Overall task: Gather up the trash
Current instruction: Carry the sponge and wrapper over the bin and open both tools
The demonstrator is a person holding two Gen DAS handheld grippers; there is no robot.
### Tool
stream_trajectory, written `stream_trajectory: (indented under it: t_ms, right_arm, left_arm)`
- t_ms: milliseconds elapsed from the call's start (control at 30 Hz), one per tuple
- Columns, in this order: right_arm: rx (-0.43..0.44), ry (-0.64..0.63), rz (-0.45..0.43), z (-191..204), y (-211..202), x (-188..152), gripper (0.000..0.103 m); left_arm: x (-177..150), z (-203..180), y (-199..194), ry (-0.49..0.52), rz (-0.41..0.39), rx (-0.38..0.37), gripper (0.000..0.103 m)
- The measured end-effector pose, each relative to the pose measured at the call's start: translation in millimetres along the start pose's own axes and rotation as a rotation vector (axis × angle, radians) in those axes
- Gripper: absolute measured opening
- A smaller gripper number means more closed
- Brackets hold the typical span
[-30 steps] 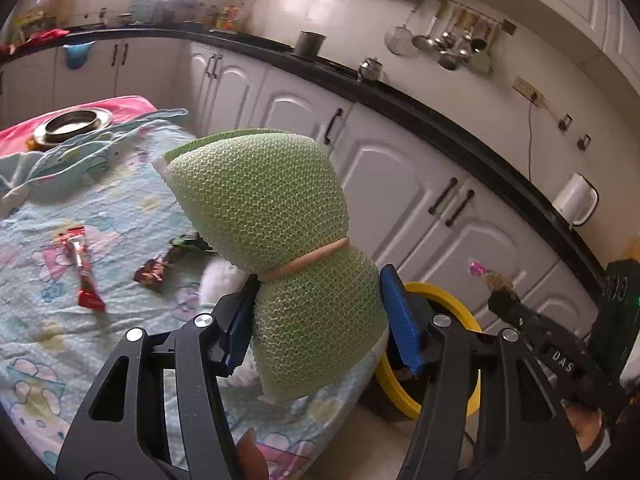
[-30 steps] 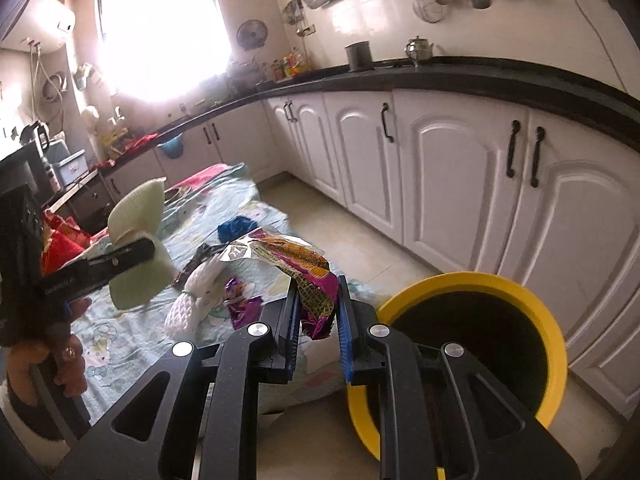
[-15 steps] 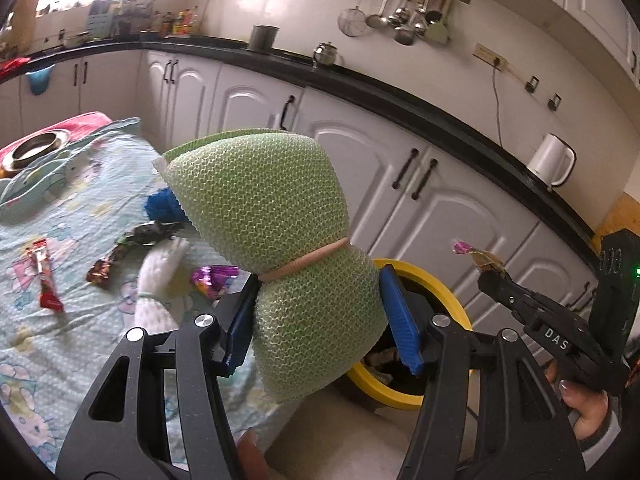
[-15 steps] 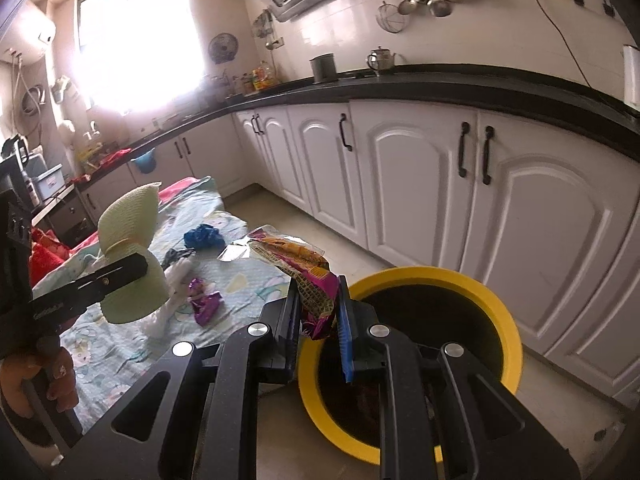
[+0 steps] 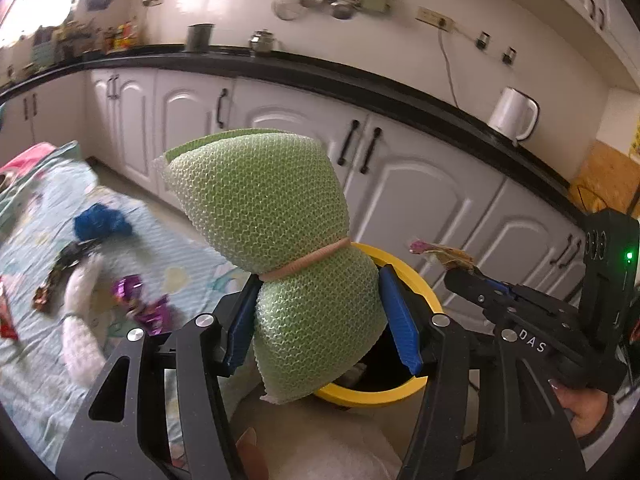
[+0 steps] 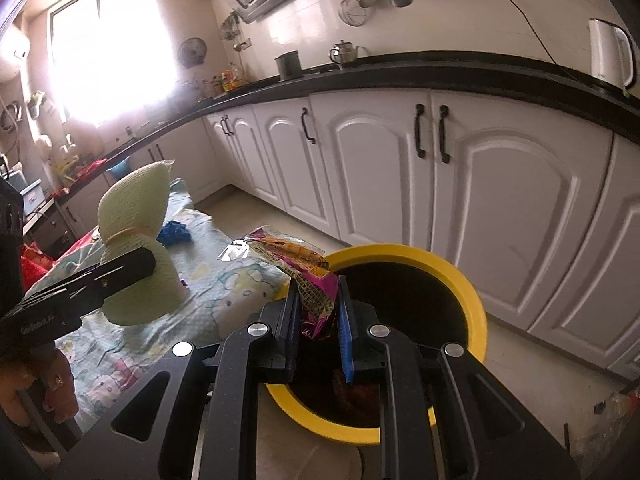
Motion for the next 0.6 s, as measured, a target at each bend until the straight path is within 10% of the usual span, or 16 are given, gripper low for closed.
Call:
stream_trajectory:
  t_ms: [600]
  right_arm:
    - [-0.054, 0.176, 0.066, -58, 15, -23, 0.016]
  left_arm:
    - [38, -31, 68, 0.083, 0.072, -0.045, 0.050]
Point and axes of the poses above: each gripper's, at about its wrist camera, not at the fingertips, and y roughly the way its jaws point, z to its left, x to its top, the point moved 3 cm from there along y, roughly the way its jaws point, and after that the axes turned 10 degrees about z, right-handed, at the moved point
